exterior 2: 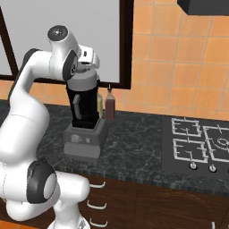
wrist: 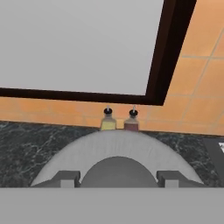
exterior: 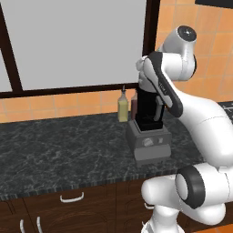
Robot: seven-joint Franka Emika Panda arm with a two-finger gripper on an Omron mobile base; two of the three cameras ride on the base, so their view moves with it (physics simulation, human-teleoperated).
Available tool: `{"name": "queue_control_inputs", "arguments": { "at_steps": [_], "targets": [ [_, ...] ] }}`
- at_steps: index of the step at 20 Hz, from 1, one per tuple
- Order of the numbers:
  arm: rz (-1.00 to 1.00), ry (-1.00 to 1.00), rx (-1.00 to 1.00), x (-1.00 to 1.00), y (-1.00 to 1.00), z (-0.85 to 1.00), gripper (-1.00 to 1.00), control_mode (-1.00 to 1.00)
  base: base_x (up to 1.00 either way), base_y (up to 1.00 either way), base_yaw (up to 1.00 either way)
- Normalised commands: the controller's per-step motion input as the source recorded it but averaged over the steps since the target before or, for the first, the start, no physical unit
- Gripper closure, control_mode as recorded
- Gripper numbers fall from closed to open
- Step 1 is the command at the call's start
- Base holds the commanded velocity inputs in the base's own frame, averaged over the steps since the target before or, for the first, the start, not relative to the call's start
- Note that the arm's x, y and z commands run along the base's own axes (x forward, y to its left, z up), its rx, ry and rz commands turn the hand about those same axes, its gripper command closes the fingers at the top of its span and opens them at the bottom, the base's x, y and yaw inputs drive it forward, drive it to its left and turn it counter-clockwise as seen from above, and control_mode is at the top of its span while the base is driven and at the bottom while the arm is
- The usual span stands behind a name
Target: Close the lid blender by securely placing the lid on top.
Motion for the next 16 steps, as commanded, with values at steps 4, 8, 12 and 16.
{"name": "queue_control_inputs", "arguments": {
  "at_steps": [4,8,12,16],
  "targets": [
    [0.00,0.00,0.00,-0.13,0.00,0.09,1.00,-1.00,0.00,0.00,0.00],
    [0.00,0.00,0.00,0.00,0.03,0.00,1.00,-1.00,0.00,0.00,0.00],
    [0.00,0.02,0.00,0.00,0.06,-0.02,1.00,-1.00,0.00,0.00,0.00],
    [0.00,0.04,-0.03,0.00,0.01,-0.27,1.00,-1.00,0.00,0.00,0.00]
  ]
}}
